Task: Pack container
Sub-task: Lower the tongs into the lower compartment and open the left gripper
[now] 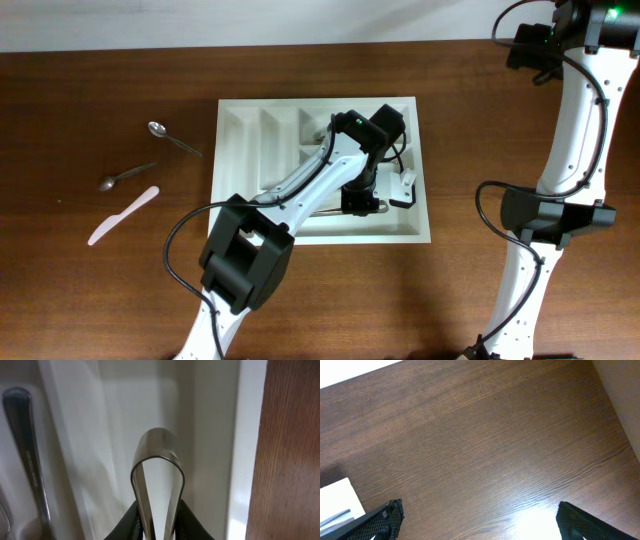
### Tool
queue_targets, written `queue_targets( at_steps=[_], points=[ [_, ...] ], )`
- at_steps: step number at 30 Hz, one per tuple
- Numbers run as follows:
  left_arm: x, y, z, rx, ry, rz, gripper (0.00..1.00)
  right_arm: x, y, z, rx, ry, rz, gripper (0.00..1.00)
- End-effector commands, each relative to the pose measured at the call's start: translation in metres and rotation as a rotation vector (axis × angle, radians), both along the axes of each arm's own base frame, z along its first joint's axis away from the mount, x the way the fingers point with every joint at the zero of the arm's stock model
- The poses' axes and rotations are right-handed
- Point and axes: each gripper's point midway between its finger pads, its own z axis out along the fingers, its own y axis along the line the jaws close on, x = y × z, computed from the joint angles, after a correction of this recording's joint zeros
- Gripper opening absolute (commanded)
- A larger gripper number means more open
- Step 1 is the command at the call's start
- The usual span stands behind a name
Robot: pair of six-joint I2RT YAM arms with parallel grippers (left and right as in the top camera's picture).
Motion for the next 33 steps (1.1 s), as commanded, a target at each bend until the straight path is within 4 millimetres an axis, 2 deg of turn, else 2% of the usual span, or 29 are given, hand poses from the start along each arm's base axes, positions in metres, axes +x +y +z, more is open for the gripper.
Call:
queue_targets(
  at_steps=[1,13,20,24,31,33],
  points=[
    [-0.001,-0.010,0.002,-0.043,0.008,-0.024,0.02,-0.008,0.001,0.023,-0.009,-0.047,0.005,0.99],
    [-0.013,-0.018,-0.025,-0.040,0.086,-0.035,0.02,-0.008,0.001,0.023,-0.009,-0.047,0.005,0.99],
    [-0.014,-0.021,-0.025,-0.043,0.081,-0.042,0.02,-0.008,0.001,0.023,-0.009,-0.047,0.005,0.99],
    [-0.014,-0.021,-0.025,-0.043,0.082,-0.042,0.07,-0.008,0.001,0.023,-0.009,-0.047,0.005,0.99],
    [-0.014,-0.021,-0.025,-0.041,0.084,-0.035,0.25,-0.008,0.001,0.023,-0.009,-0.047,0.005,0.99],
    [-0.014,-0.021,-0.025,-0.041,0.084,-0.035,0.40,-0.008,0.001,0.023,-0.009,-0.047,0.005,0.99]
  ],
)
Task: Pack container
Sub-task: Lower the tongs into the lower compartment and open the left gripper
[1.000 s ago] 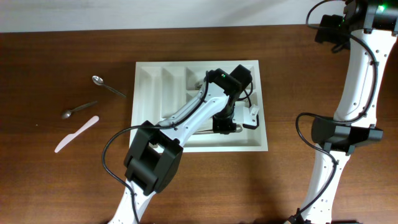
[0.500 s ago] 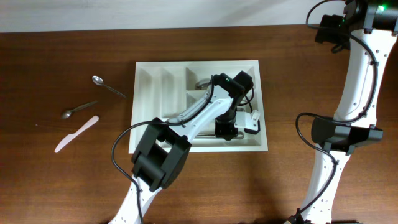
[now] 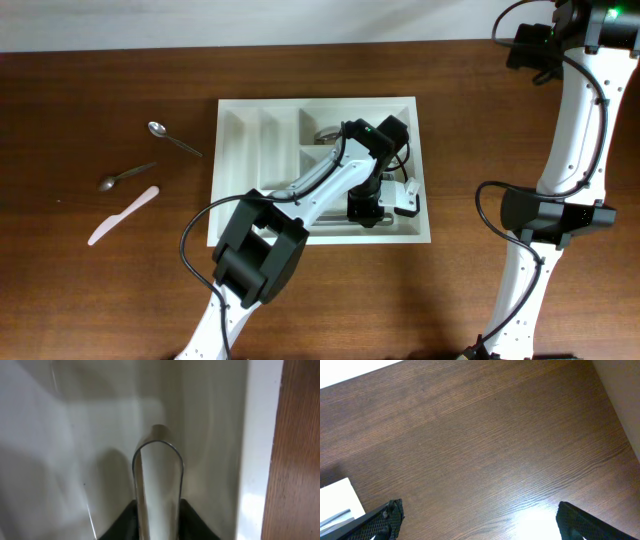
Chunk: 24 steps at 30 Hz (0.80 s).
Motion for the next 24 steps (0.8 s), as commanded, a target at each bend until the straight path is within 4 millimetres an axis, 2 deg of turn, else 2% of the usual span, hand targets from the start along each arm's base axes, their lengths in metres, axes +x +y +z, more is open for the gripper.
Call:
queue_targets(
  at_steps=[1,3,7,16,21,24],
  points=[
    [-0.001,-0.008,0.005,-0.033,0.003,-0.012,0.46,-0.008,0.001,0.023,-0.010,-0.047,0.005,0.99],
    [-0.001,-0.008,0.005,-0.033,0.003,-0.012,0.56,-0.008,0.001,0.023,-0.010,-0.047,0.005,0.99],
    [-0.001,-0.008,0.005,-0.031,0.004,-0.012,0.61,-0.008,0.001,0.023,-0.010,-0.047,0.005,0.99],
    [0.000,-0.008,0.007,-0.035,0.000,-0.012,0.60,-0.008,0.001,0.023,-0.010,-0.047,0.005,0.99],
    [0.004,-0.012,0.012,-0.050,-0.017,-0.012,0.52,-0.008,0.001,0.023,-0.010,-0.047,0.005,0.99],
    [0.008,-0.015,0.017,-0.060,-0.030,-0.009,0.52,-0.008,0.001,0.023,-0.010,-0.047,0.005,0.99]
  ],
)
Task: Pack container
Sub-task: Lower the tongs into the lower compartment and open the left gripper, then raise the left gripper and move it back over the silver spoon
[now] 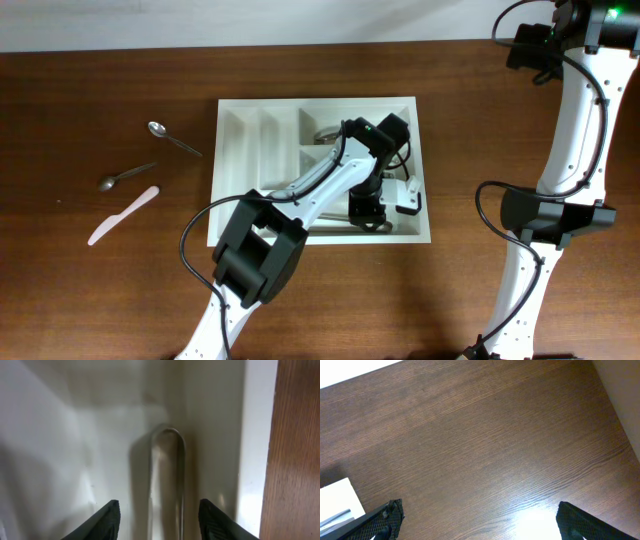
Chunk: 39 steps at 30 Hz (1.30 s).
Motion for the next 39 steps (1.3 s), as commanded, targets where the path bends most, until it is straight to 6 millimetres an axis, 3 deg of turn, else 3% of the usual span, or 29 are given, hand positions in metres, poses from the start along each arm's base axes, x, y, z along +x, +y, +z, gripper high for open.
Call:
queue_targets(
  at_steps=[1,11,16,19,24,27,34,39],
  points=[
    [0.005,-0.011,0.013,-0.041,-0.025,-0.009,0.52,-0.008,0.001,0.023,-0.009,-0.046,0.005,0.99],
    [0.014,-0.014,0.044,-0.052,-0.065,-0.008,0.50,-0.008,0.001,0.023,-0.010,-0.047,0.005,0.99],
    [0.033,-0.014,0.082,-0.068,-0.167,0.004,0.50,-0.008,0.001,0.023,-0.010,-0.047,0.005,0.99],
    [0.058,-0.002,0.111,-0.060,-0.287,0.069,0.50,-0.008,0.001,0.023,-0.009,-0.047,0.005,0.99],
    [0.109,0.050,0.156,-0.013,-0.472,0.272,0.48,-0.008,0.001,0.023,-0.010,-0.047,0.005,0.99],
    [0.138,0.089,0.170,-0.002,-0.521,0.439,0.48,-0.008,0.001,0.023,-0.010,-0.047,0.005,0.99],
    [0.190,0.194,0.175,-0.003,-0.498,1.025,0.54,-0.008,0.001,0.023,-0.010,-0.047,0.005,0.99],
    [0.202,0.267,0.173,-0.009,-0.429,1.452,0.54,-0.008,0.001,0.023,-0.010,-0.047,0.005,0.99]
  ],
)
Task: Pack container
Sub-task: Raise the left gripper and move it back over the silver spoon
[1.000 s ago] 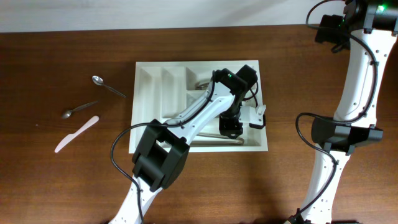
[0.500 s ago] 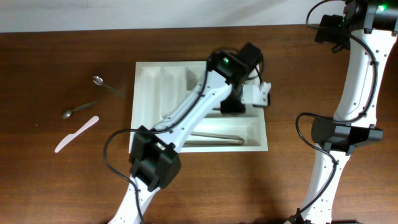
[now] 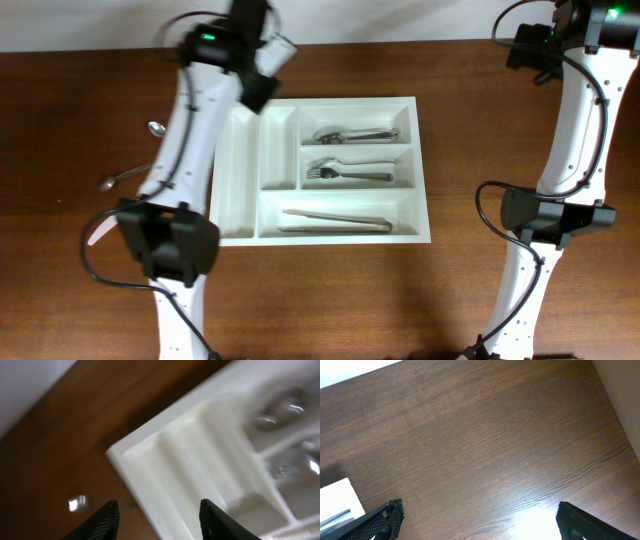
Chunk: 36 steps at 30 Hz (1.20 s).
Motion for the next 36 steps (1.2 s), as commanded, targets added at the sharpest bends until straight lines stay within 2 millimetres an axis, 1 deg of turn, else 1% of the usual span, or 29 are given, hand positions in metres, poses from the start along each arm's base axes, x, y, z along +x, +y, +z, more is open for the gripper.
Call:
queue_targets(
  at_steps=[1,2,4,5,8,11,12,15,16,17,19,21,24,30,34,36],
  points=[
    [0.002,0.044,0.015,-0.120,-0.033,0.357,0.54,-0.008,0.001,0.023,-0.009,-0.047,0.005,0.99],
    [0.002,0.058,0.014,-0.137,-0.028,0.426,0.54,-0.008,0.001,0.023,-0.010,-0.047,0.005,0.99],
    [0.000,0.076,0.013,-0.156,-0.015,0.496,0.54,-0.008,0.001,0.023,-0.010,-0.047,0.005,0.99],
    [-0.001,0.081,0.012,-0.170,-0.008,0.508,0.54,-0.008,0.001,0.023,-0.010,-0.047,0.005,0.99],
    [-0.003,0.083,0.010,-0.251,0.029,0.509,0.54,-0.008,0.001,0.023,-0.010,-0.047,0.005,0.99],
    [-0.006,0.080,0.009,-0.310,0.063,0.502,0.65,-0.008,0.001,0.023,-0.010,-0.047,0.005,0.99],
    [-0.006,0.081,0.010,-0.309,0.061,0.504,0.66,-0.008,0.001,0.023,-0.010,-0.047,0.005,0.99],
    [-0.001,0.089,0.010,-0.275,0.030,0.520,0.66,-0.008,0.001,0.023,-0.010,-0.047,0.005,0.99],
    [0.000,0.093,0.008,-0.262,0.025,0.541,0.70,-0.008,0.001,0.023,-0.010,-0.047,0.005,0.99],
    [0.000,0.101,0.006,-0.238,0.012,0.599,0.70,-0.008,0.001,0.023,-0.009,-0.047,0.005,0.99],
    [-0.003,0.125,-0.003,-0.164,-0.024,0.784,0.70,-0.008,0.001,0.023,-0.009,-0.047,0.005,0.99],
    [-0.011,0.145,-0.015,-0.110,-0.049,0.970,0.71,-0.008,0.001,0.023,-0.009,-0.047,0.005,0.99],
    [-0.023,0.160,-0.034,-0.095,-0.041,1.138,0.70,-0.008,0.001,0.023,-0.010,-0.047,0.005,0.99],
    [-0.052,0.186,-0.074,-0.130,-0.004,1.502,0.70,-0.008,0.001,0.023,-0.010,-0.047,0.005,0.99],
    [-0.069,0.200,-0.092,-0.132,0.005,1.677,0.71,-0.008,0.001,0.023,-0.009,-0.047,0.005,0.99],
    [-0.073,0.204,-0.096,-0.134,0.004,1.728,0.71,-0.008,0.001,0.023,-0.010,-0.047,0.005,0.99]
  ],
)
